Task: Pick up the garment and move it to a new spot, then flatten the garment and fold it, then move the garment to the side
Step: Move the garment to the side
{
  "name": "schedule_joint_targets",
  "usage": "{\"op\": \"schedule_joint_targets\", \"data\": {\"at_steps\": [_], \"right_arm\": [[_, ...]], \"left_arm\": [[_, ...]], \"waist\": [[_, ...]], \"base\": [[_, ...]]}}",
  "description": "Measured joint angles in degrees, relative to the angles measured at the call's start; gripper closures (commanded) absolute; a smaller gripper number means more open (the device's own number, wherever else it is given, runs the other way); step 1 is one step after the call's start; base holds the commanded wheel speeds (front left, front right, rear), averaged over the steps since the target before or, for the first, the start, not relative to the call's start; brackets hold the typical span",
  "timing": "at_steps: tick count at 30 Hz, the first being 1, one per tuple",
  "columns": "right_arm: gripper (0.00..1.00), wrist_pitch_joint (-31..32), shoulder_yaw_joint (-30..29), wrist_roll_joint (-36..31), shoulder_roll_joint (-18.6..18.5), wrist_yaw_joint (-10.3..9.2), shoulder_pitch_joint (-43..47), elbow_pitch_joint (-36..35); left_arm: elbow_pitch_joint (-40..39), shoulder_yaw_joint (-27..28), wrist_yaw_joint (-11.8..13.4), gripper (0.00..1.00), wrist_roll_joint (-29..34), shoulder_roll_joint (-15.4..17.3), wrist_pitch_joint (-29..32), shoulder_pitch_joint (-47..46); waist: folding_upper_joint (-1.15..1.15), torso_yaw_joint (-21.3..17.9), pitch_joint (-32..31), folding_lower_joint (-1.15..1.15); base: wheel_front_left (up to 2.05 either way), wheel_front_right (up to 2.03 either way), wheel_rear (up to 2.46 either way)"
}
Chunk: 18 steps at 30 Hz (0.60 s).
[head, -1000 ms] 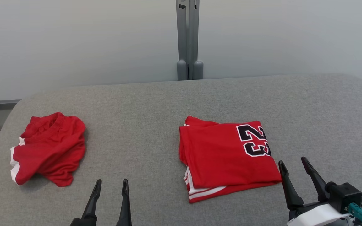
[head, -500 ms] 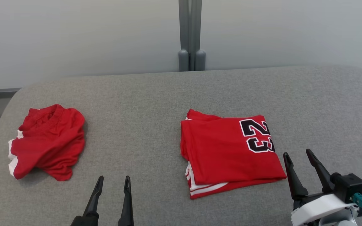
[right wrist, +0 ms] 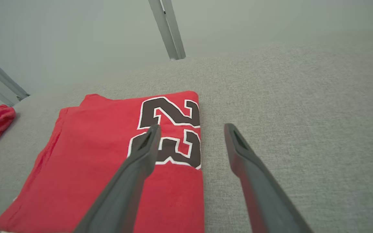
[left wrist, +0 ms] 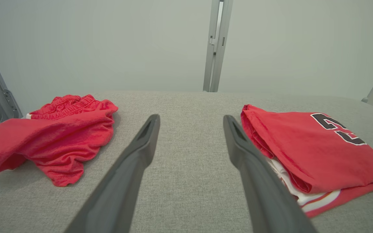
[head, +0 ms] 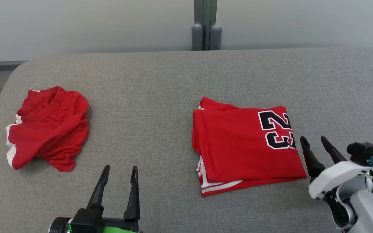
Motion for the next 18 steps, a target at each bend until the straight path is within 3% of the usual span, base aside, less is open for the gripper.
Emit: {"op": "schedule_joint_targets", "data": {"at_steps": [9, 16, 17, 18], "right_arm": [[0.00, 11.50, 5.30, 9.84, -6.01, 0.00, -7.07, 4.71], [0.00, 15.18, 9.06, 15.02, -6.82, -0.01, -9.21, 5.54], [0.04, 15.57, 10.01, 15.74, -7.01, 0.00, -9.57, 5.24], [0.51, 15.73, 10.63, 16.16, -7.31, 0.00, -9.81, 4.93]], "left_arm": [[-0.75, -0.56, -0.41, 0.00, -0.04, 0.00, 0.00, -2.49], [-1.36, -1.68, -0.49, 0.00, -0.14, 0.00, 0.00, -3.97], [-1.36, -1.79, -0.49, 0.00, -0.16, 0.00, 0.00, -4.22], [-1.40, -1.87, -0.49, 0.00, -0.19, 0.00, 0.00, -4.43]], "waist": [[0.00, 1.30, 4.21, 0.00], [0.00, 1.91, 7.67, 0.00], [0.00, 1.92, 8.14, 0.00], [0.00, 1.91, 8.49, 0.00]], "base": [[0.00, 0.00, 0.00], [0.00, 0.00, 0.00], [0.00, 0.00, 0.00], [0.00, 0.00, 0.00]]}}
